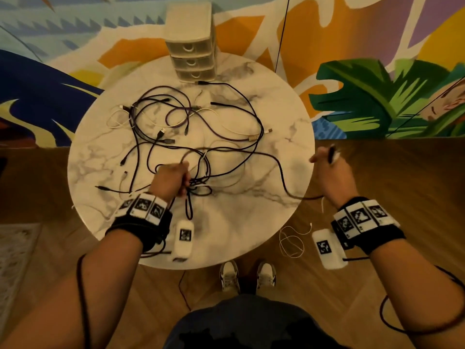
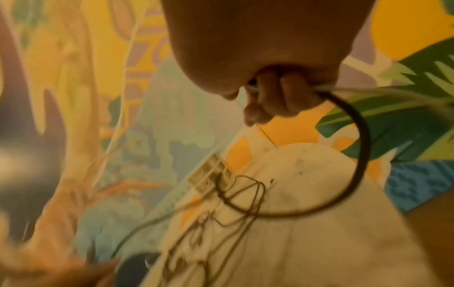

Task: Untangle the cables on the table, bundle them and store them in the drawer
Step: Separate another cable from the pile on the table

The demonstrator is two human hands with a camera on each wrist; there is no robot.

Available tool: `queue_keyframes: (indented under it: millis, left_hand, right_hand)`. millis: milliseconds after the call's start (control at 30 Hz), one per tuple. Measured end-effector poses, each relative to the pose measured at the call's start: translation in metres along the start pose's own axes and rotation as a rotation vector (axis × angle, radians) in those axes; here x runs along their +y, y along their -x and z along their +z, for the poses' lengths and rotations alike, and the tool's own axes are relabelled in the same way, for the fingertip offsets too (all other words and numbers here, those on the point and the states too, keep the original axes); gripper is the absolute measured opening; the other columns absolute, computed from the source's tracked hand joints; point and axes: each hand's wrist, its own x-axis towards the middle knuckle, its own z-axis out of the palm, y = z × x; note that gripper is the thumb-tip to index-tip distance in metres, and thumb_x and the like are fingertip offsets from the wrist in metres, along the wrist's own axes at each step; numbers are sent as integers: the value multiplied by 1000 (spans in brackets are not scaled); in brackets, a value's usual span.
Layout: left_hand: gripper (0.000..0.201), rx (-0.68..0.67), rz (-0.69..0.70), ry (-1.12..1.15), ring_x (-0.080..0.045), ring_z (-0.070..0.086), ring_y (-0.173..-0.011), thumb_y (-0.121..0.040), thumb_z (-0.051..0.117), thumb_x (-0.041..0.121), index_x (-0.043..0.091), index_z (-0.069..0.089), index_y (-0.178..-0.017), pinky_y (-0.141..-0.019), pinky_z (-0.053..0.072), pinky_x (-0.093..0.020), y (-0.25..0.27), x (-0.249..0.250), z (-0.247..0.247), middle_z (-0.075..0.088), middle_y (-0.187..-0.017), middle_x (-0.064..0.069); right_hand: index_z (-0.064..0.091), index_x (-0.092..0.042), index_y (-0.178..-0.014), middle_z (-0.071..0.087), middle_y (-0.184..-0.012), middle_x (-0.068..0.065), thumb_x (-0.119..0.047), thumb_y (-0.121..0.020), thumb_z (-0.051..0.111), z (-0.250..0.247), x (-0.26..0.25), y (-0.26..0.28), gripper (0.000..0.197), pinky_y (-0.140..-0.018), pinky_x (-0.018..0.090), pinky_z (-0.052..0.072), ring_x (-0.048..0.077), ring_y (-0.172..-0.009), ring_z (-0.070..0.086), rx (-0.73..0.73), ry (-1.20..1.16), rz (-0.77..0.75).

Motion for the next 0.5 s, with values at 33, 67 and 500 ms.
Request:
queue_keyframes:
  millis: [33, 67, 500]
  left_hand:
    - [42, 62, 7, 41, -9, 41, -29, -97, 46, 31, 7, 56, -64, -36, 36, -18, -3, 10, -4, 52, -56, -9]
    - [44, 99, 33, 37, -9, 41, -29, -97, 46, 32, 6, 57, -62, -37, 36, -19, -6, 17, -8, 52, -54, -8]
    - [37, 58, 566, -903, -27, 57, -70, -98, 32, 45, 24, 58, -83, -58, 39, -32, 64, 66, 69, 60, -74, -3]
  right_hand:
    - [63, -20, -70, 62, -77, 9, -48, -99, 32, -6, -5, 0, 51, -61, 30, 40, 18, -63, 55, 85, -120, 28]
    - [61, -18, -62, 61, -70, 8, -52, -97, 33, -13, -10, -1, 57, -59, 29, 40, 12, -55, 53, 152, -245, 30]
    - [66, -11, -75, 47, -50, 9, -58, -96, 18, 29, -82, 57, 70, -45, 22, 28, 8, -36, 31, -661, -380, -46]
